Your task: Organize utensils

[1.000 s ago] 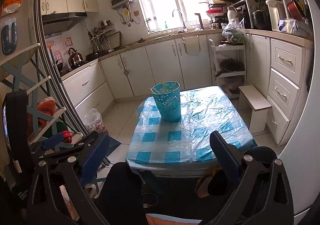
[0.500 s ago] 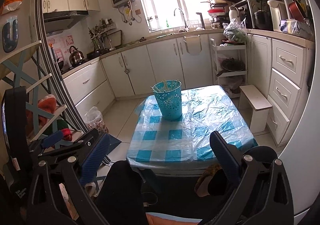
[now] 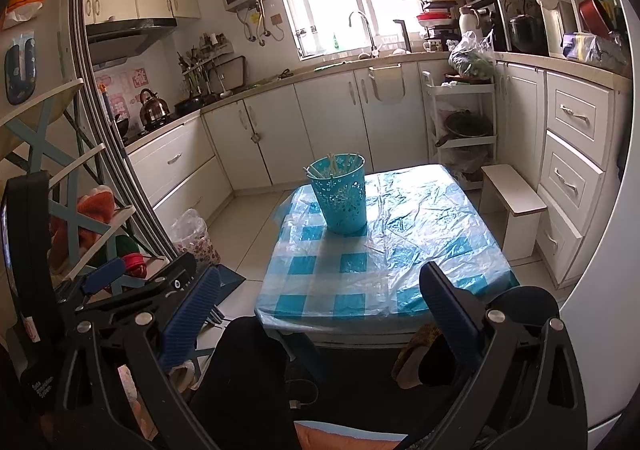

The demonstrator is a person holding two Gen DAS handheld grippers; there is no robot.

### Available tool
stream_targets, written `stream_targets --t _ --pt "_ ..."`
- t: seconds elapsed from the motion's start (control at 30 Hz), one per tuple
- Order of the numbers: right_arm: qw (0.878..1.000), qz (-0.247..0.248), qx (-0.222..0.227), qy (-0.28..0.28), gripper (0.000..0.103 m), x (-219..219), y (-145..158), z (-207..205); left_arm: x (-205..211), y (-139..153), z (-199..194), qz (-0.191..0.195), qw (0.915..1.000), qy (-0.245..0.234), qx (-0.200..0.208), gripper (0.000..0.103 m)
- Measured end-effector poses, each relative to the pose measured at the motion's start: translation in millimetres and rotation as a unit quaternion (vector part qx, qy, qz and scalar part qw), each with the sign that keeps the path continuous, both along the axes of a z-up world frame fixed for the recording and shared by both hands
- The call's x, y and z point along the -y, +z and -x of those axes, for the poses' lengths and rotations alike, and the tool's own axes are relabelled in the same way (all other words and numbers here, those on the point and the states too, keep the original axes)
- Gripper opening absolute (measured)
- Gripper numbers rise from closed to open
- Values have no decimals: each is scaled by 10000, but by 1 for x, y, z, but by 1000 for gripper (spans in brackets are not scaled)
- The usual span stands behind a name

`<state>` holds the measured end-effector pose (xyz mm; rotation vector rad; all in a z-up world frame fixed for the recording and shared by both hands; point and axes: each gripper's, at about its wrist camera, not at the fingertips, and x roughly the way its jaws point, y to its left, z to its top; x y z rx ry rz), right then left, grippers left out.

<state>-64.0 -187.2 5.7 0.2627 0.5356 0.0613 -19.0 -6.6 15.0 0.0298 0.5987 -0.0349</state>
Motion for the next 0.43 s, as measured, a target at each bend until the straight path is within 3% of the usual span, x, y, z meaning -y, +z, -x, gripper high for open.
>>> stream_targets --t 0.43 --pt "10000 23 76 -25 95 0 -2 1 4 -1 0 -33 10000 -28 -20 95"
